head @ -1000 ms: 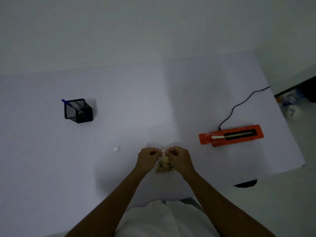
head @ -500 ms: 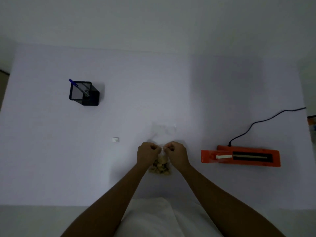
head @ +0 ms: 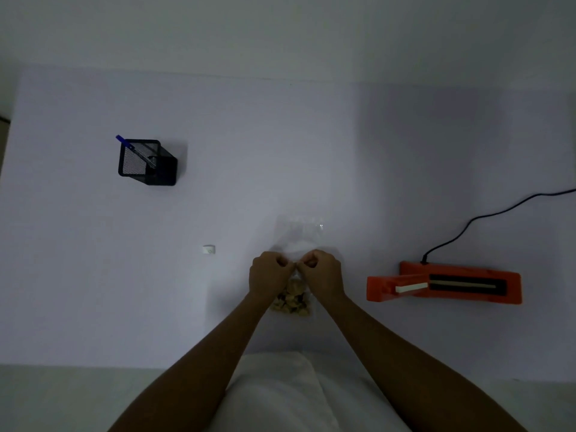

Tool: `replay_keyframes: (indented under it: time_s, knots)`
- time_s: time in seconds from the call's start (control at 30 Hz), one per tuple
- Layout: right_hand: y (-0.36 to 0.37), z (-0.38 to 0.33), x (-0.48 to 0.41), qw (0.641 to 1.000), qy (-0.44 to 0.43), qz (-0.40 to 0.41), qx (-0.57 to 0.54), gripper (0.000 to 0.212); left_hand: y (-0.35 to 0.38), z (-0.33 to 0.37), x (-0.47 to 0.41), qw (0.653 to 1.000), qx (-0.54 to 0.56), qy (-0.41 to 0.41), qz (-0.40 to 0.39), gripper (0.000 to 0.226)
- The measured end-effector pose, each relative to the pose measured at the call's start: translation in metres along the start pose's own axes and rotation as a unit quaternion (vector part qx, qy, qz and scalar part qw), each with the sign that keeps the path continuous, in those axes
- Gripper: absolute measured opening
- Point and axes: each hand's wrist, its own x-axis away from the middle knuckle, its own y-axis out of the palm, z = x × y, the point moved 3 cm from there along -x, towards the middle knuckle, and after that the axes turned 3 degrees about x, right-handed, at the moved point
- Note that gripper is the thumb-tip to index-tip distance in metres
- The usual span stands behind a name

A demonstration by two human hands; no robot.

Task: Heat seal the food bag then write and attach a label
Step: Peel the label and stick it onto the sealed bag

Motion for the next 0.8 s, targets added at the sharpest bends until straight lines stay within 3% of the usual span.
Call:
replay_keyframes:
  time_s: [0.53, 0.8]
  knots:
    - [-0.002, 0.006, -0.006, 1.000, 0.019, 0.005, -0.008, 0.028, -0.005, 0.005, 0.000, 0.999, -0.028, -0.010, 0.044, 0.029]
    - [-0.003, 0.010, 0.004, 0.999, -0.012, 0.026, -0.032, 0.021, -0.009, 0.003, -0.004, 0.999, -0.026, -0.029, 0.037, 0.027]
